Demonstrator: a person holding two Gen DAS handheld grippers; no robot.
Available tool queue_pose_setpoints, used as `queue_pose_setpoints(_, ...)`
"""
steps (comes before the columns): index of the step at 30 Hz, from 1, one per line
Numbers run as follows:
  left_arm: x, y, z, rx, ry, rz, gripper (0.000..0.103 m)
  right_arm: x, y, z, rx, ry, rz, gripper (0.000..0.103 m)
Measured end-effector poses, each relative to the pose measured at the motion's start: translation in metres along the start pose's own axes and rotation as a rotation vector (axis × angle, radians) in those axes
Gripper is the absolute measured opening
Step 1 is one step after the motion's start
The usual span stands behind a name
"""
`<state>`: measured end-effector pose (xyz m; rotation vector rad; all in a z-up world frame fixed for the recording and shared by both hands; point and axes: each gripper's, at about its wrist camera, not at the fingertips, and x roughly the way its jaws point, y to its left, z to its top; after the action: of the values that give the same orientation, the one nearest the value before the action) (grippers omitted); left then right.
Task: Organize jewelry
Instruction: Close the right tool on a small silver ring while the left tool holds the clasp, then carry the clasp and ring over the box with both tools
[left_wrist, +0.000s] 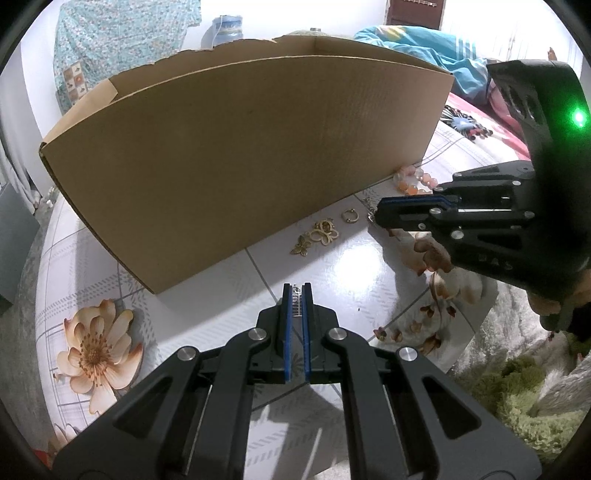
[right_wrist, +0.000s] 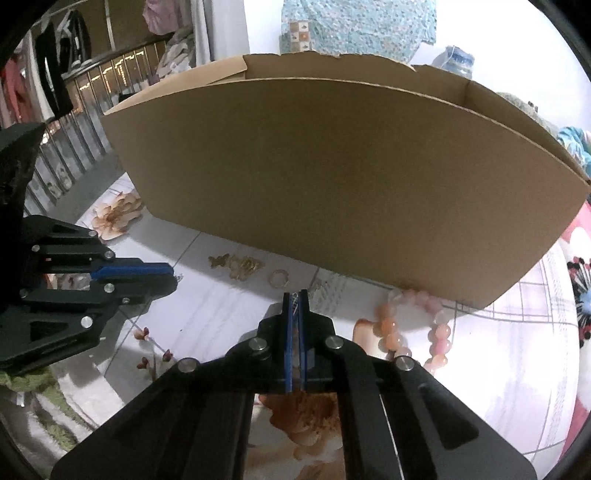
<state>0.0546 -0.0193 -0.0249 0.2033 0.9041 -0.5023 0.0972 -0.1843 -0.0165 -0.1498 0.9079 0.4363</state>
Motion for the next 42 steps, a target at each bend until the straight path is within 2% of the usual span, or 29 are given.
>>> queue_pose_setpoints(11, -0.003, 0.001, -0.002, -0.009, -0.009, -0.003, 0.004, -0.021, -0.005, -0.007, 0.046, -0.002, 0.053, 0.003)
queue_pose_setpoints(12, -0.003, 0.001, -0.002, -0.009, -0.010, -0.003, 0.004, -0.022, -0.006, -0.006, 0.061, -0.009, 0.045, 0.004)
queue_pose_setpoints(16, -0.003, 0.001, -0.002, -0.011, -0.009, -0.005, 0.004, -0.016, -0.008, 0.000, 0.081, -0.007, 0.046, 0.023)
queue_pose_setpoints(21, -0.003, 0.001, -0.002, -0.013, -0.012, -0.008, 0.004, 0.000, 0.002, 0.004, 0.047, 0.031, 0.006, 0.023)
queue_pose_setpoints(23, -0.003, 0.001, -0.002, -0.014, -0.013, -0.009, 0.004, 0.002, 0.003, 0.006, 0.037, 0.034, -0.005, 0.021)
queue_pose_setpoints(25, -0.003, 0.001, -0.002, -0.014, -0.012, -0.009, 0.004, 0.002, 0.002, 0.007, 0.042, 0.040, -0.010, 0.005)
queue_pose_setpoints(27, -0.002, 0.001, -0.002, -0.017, -0.014, -0.012, 0.004, 0.001, -0.006, 0.008, 0.084, 0.049, 0.027, 0.004)
queue_pose_setpoints(34, -0.003, 0.001, -0.001, -0.017, -0.015, -0.010, 0.004, -0.010, -0.013, 0.002, 0.129, 0.032, 0.063, 0.002)
queue_pose_setpoints(42, -0.018, -0.004, 0.001, -0.015, -0.044, -0.013, 0.004, -0.049, -0.022, 0.001, 0.154, -0.050, 0.083, 0.002)
